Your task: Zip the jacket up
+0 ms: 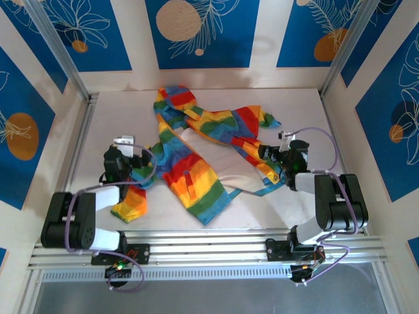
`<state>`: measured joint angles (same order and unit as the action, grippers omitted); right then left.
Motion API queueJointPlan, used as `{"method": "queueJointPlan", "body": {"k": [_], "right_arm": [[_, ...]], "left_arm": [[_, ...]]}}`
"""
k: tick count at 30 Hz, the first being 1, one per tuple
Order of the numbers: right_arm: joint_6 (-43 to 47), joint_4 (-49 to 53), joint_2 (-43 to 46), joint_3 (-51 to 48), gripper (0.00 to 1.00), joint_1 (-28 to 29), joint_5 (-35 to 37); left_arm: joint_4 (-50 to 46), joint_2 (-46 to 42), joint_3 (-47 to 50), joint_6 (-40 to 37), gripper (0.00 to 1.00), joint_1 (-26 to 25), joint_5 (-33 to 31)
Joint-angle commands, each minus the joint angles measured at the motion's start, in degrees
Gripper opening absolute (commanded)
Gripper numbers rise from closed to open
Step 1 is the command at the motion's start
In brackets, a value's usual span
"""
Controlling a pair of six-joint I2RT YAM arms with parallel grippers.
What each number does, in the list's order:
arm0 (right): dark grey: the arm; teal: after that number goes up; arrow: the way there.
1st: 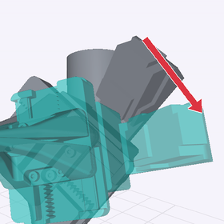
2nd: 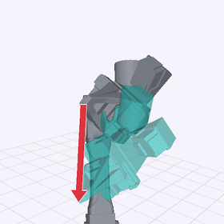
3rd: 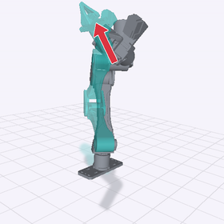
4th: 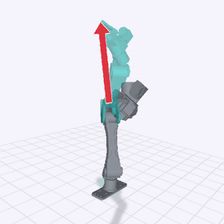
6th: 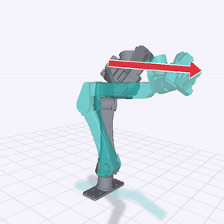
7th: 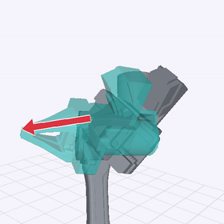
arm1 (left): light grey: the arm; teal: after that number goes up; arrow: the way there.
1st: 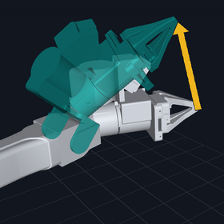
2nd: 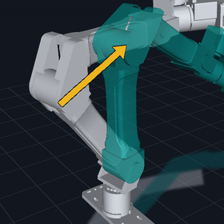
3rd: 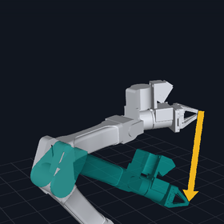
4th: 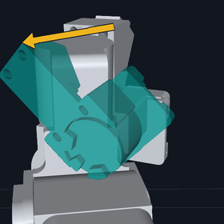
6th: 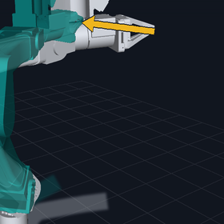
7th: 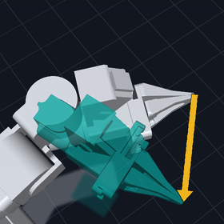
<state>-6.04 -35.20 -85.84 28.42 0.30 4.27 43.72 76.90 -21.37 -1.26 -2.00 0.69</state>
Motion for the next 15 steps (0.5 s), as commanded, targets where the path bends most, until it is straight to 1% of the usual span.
{"method": "queueJointPlan", "body": {"k": [1,3,5,6,7,9,10,12,13,15], "right_arm": [[0.8,14.2,3.5,7.5,0.97,0.5,-1.8],[0.0,20.1,4.1,10.8,0.93,1.3,-1.6],[-4.3,27.3,4.2,15.2,0.90,2.0,-1.1],[-6.8,30.5,3.9,17.2,0.86,2.1,-1.1],[-9.1,34.6,3.2,19.8,0.82,2.3,-1.4],[-12.7,41.9,1.4,24.0,0.74,3.3,-1.6],[-14.4,45.2,0.3,25.8,0.69,4.1,-2.4],[-17.0,49.2,-1.8,27.6,0.58,5.9,-5.1],[-18.4,50.7,-2.7,27.8,0.55,7.1,-5.9],[-21.4,51.9,-3.9,27.2,0.49,9.5,-6.3]], "left_arm": [[-11.4,-6.5,-3.5,2.7,0.95,0.0,-0.4],[-18.1,-9.4,-5.5,4.3,0.89,-0.1,2.6],[-25.7,-11.2,-8.5,7.2,0.80,-0.4,6.1],[-28.8,-11.5,-9.6,8.7,0.75,-0.6,8.2],[-32.0,-11.4,-10.8,11.1,0.67,-1.0,11.1],[-38.4,-10.3,-13.4,15.6,0.59,-3.4,13.3],[-41.8,-9.3,-14.6,17.3,0.55,-5.8,13.5],[-45.9,-7.2,-16.0,19.6,0.51,-11.5,12.0],[-46.7,-6.0,-16.2,21.1,0.51,-15.2,10.2],[-44.7,-3.6,-15.8,25.0,0.51,-22.1,7.8]]}}
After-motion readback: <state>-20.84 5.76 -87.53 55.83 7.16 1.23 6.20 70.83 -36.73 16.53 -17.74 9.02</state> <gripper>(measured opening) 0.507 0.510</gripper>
